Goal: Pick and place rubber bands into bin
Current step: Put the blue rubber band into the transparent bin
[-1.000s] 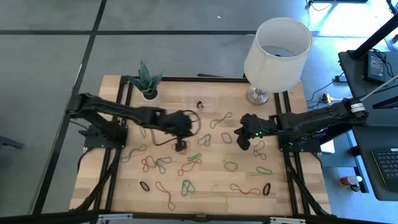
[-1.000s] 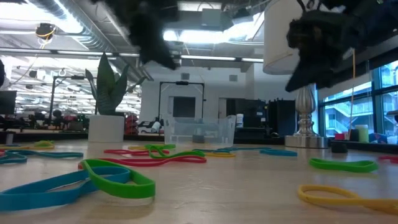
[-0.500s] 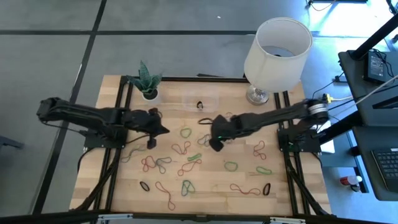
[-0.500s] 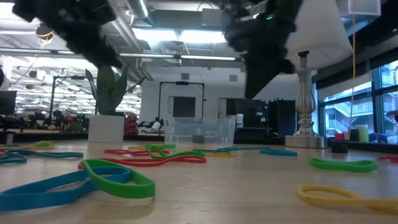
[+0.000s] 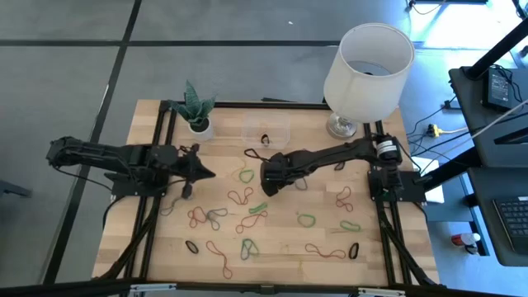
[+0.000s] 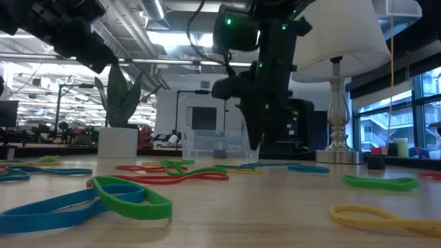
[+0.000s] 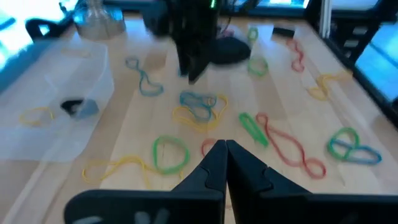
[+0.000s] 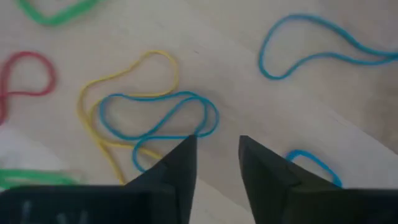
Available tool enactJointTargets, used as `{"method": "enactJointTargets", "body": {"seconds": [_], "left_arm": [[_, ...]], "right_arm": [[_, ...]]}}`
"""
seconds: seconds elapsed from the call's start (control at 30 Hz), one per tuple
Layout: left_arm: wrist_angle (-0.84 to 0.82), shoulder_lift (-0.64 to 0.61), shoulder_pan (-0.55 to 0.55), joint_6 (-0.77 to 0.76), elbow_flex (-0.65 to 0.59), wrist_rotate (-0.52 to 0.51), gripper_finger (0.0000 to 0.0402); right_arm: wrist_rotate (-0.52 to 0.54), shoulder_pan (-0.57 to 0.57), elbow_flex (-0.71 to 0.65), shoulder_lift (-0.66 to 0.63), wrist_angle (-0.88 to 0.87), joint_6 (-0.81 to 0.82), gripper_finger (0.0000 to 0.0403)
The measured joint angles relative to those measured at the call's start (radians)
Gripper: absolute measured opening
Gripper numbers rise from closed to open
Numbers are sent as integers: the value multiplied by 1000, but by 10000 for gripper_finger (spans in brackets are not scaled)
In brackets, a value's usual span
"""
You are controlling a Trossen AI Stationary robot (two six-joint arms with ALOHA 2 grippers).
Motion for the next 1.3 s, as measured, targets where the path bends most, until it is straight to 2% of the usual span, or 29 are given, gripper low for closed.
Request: {"method": "enactJointTargets", "body": {"seconds": [0.23,0.4,0.5,0.67,0.73,1.0,1.3], "left_arm": [[-12,-33,0,-1,0,-1,1],[-13,-34,0,-8,0,-3,1],[-13,-34,0,8,0,-9,1],[-13,-34,0,88,0,-10,1],[-12,-34,0,93,0,-10,1],[-11,-34,0,78,0,-10,1],[-12,-34,0,78,0,-10,1]], "right_arm": [[-7,-23,0,63,48,31,174],[2,-22,6,107,66,30,176],[1,-21,6,127,57,30,146],[10,-15,6,130,56,27,37],[10,-15,3,117,54,26,12],[31,-14,-4,-12,46,27,4],[131,-20,-2,-183,43,-7,2]]}}
